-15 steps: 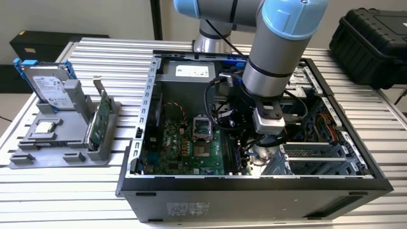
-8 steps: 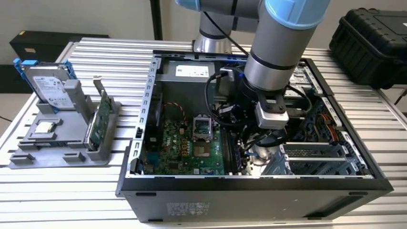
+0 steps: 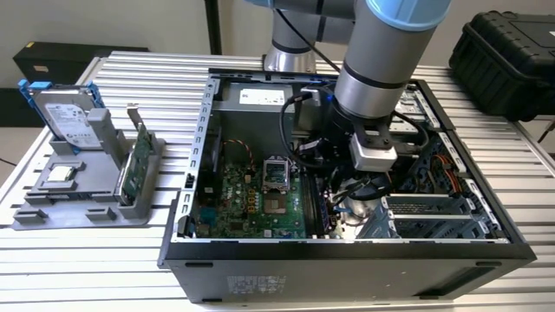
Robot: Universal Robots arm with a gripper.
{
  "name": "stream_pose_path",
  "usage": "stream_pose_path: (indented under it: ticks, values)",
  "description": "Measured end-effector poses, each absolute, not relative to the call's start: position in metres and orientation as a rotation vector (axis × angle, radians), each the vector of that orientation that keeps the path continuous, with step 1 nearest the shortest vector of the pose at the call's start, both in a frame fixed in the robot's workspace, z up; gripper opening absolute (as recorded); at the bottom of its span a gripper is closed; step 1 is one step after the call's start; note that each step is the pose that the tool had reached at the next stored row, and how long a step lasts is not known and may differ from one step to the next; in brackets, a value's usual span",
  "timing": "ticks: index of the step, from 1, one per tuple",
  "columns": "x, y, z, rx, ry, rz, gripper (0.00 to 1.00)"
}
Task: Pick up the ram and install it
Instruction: 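Insert the ram into the slot, then press down the ram until it locks into place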
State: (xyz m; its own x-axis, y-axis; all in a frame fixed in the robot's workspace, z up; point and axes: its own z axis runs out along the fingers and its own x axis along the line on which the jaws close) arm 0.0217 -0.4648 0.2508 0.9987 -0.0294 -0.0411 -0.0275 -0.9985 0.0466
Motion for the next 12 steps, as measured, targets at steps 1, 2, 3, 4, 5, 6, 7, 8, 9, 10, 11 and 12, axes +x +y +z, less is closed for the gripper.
stream_pose_path:
  ticks: [1, 2, 3, 4, 5, 6, 7, 8, 9, 10, 11, 12]
  values:
    - [0.0218, -0.4648, 0.252, 3.095, -0.044, -0.065, 1.0]
    - [0.0218, -0.4648, 0.2525, 3.095, -0.044, -0.065, 1.0]
    - [0.0218, -0.4648, 0.2524, 3.095, -0.044, -0.065, 1.0]
    - [0.0218, -0.4648, 0.2524, 3.095, -0.044, -0.065, 1.0]
    - [0.0218, -0.4648, 0.2524, 3.095, -0.044, -0.065, 1.0]
    - [0.0218, -0.4648, 0.2525, 3.095, -0.044, -0.065, 1.0]
    - [0.0218, -0.4649, 0.2525, 3.095, -0.044, -0.065, 1.0]
    - [0.0218, -0.4649, 0.2525, 3.095, -0.044, -0.065, 1.0]
    - [0.0218, -0.4649, 0.2525, 3.095, -0.044, -0.065, 0.0]
    - [0.0217, -0.4649, 0.2525, 3.095, -0.044, -0.065, 0.0]
    - [0.0218, -0.4649, 0.2525, 3.095, -0.044, -0.065, 0.0]
    - [0.0218, -0.4649, 0.2526, 3.094, -0.044, -0.065, 0.0]
